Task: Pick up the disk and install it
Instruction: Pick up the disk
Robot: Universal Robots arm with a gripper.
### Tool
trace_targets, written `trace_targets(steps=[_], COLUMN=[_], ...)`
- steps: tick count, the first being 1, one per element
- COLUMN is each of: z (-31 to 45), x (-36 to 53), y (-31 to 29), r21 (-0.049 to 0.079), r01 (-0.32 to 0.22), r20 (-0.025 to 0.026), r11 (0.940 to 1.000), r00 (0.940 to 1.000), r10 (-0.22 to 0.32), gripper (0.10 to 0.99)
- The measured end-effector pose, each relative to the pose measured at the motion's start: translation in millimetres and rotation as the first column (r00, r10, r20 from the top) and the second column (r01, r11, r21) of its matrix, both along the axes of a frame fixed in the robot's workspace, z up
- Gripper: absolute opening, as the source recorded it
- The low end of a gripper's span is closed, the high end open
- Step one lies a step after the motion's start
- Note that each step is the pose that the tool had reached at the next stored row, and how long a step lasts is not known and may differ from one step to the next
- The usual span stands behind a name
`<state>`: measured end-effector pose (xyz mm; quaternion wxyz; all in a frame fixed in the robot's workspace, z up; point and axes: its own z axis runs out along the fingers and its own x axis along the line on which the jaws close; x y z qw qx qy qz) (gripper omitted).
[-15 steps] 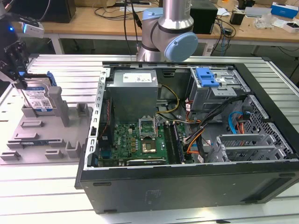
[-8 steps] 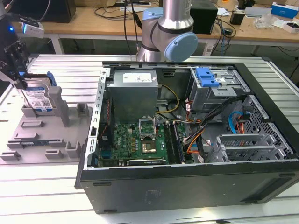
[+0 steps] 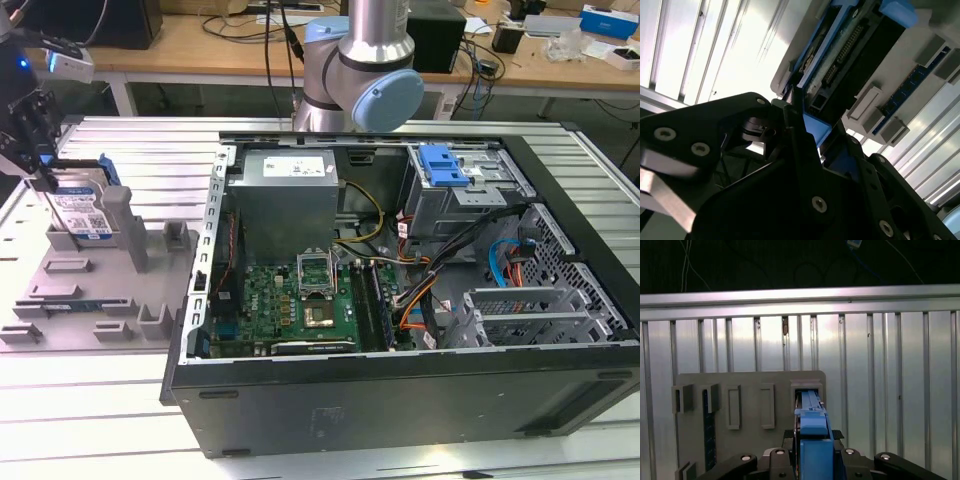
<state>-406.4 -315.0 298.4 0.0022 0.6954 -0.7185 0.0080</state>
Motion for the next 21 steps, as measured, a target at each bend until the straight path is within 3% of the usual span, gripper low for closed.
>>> trace_targets(steps=[8, 12, 14, 16, 17, 21], z=[-0.4, 9.1, 20.5, 38.8, 43.0, 78.6], x=[0.0, 0.1, 0.0, 0.0, 0.0, 0.0], y=[0.0, 0.0, 0.0, 0.0, 0.0, 0.0], r21=[0.000, 0.000, 0.000, 0.000, 0.000, 0.000], r01=[0.000, 0.000, 0.000, 0.000, 0.000, 0.000], r20=[0.0003, 0.0004, 0.0003, 0.0003, 0.0002, 0.0002], r11=[1.0000, 1.0000, 1.0000, 1.0000, 1.0000, 1.0000], r00=[1.0000, 1.0000, 1.0000, 1.0000, 1.0000, 1.0000], r10=[0.000, 0.000, 0.000, 0.000, 0.000, 0.000], gripper=[0.365, 0.365, 0.365, 0.365, 0.365, 0.365])
